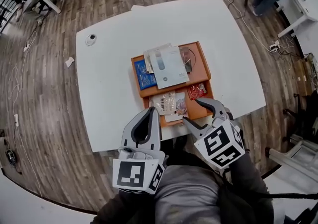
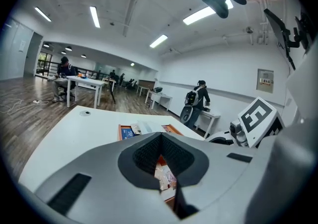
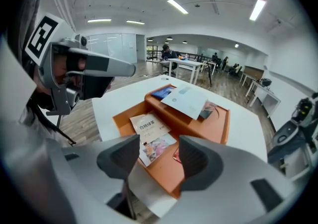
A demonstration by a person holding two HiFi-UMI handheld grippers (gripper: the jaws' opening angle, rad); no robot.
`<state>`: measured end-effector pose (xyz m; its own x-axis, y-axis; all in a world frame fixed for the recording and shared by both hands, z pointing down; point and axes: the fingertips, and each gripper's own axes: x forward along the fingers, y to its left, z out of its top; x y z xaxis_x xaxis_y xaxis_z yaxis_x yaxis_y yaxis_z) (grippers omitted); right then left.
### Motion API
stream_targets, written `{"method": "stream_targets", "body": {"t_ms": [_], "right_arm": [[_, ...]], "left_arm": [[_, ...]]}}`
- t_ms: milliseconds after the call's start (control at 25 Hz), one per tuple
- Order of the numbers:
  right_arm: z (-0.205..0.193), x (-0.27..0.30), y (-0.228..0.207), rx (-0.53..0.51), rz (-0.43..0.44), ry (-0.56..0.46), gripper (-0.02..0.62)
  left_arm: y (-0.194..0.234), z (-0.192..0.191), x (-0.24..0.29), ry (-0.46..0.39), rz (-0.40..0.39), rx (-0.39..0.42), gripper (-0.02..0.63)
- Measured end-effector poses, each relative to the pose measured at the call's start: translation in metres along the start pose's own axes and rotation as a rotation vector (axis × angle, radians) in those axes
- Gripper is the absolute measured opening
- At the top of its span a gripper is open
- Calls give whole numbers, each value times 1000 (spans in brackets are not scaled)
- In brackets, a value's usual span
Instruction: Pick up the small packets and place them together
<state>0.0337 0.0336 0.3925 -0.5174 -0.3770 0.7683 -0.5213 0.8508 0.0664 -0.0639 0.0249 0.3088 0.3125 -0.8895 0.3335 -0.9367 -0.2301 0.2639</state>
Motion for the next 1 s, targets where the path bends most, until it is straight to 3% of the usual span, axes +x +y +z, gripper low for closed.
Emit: {"method": "stream_targets", "body": {"t_ms": [360,600,680,880,1000], "right_arm": [[21,41,28,-67,116,27,249],[23,89,51,-140,216,127,249],[20,103,57,-161,234,161,280],[17,119,56,-215,210,200,291],[17,122,53,-242,186,197,250]], "left_arm": [[41,6,-7,-15,78,-25,0],[81,11,-4,-14,128,-53,0],[93,10,-2,-7,142,-66,0],[113,2,2,22,166,-94,0],[117,-4,6,34,160,-102,0]]}}
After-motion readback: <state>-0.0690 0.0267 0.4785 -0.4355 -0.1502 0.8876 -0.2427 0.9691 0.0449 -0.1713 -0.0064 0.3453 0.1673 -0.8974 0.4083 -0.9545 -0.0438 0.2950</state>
